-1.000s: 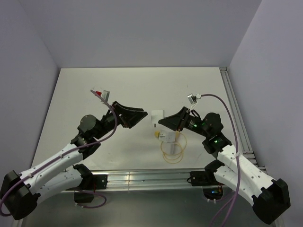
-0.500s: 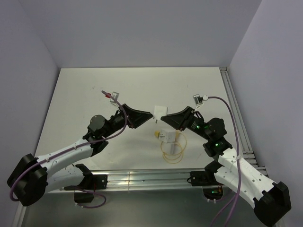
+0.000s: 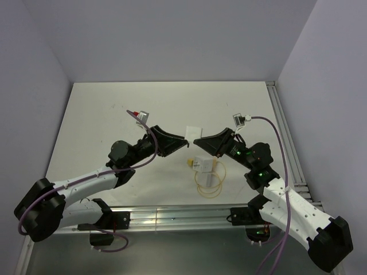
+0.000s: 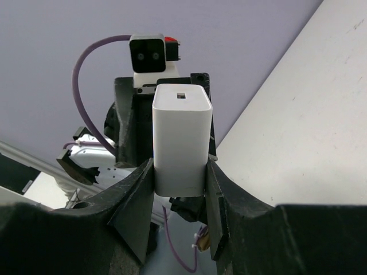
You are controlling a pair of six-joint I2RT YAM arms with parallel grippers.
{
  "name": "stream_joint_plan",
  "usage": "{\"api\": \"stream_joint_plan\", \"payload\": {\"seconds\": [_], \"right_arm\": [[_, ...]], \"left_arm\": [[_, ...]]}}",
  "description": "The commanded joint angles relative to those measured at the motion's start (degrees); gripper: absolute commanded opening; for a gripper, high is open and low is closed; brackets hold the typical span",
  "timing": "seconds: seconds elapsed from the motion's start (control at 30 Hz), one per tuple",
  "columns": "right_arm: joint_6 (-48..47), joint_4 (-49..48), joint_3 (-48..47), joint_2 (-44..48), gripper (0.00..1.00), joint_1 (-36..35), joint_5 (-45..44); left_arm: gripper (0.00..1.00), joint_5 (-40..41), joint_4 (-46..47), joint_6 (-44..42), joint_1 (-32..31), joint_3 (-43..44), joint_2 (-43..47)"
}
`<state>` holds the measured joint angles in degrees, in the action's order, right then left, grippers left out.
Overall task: Insert the plug
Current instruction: Adjust the plug.
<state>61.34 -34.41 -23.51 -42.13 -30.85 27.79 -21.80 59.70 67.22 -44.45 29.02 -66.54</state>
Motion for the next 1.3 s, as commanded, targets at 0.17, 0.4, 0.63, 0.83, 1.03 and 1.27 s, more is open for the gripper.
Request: {"api": "stream_joint_plan", "payload": {"seconds": [0.17,0.4,0.63,0.83,1.03,1.27], "right_arm": [[0.5,-5.8,-0.9,-0.2,0.00,-1.6,-2.6],[-0.4,-4.6,-1.1,-0.6,0.00,-2.2,-2.7],[-5.6,4.8,-4.0,1.0,0.10,-2.3,-1.6],[-14.3,20.5,-9.1,4.3,0.53,-2.1,-2.0],[-21.3,30.6,-13.4,4.4,0.81,1.9,6.1],[-24.1,31.3,-15.6,-1.1,0.79,11.8,28.8]], "left_arm": [[0.44,-2.6,6.7,2.7,-0.4,3.1,-2.8],[0.27,-3.8,10.9,5.2,-0.4,2.9,-4.5],[0.00,-5.5,8.8,3.4,-0.3,3.3,-3.7],[0.00,-10.1,-1.1,-1.4,2.0,4.7,-1.4],[0.00,-18.4,-10.6,-8.1,3.3,7.0,1.0],[0.01,-26.5,-25.4,-17.7,3.6,10.5,5.1]]}}
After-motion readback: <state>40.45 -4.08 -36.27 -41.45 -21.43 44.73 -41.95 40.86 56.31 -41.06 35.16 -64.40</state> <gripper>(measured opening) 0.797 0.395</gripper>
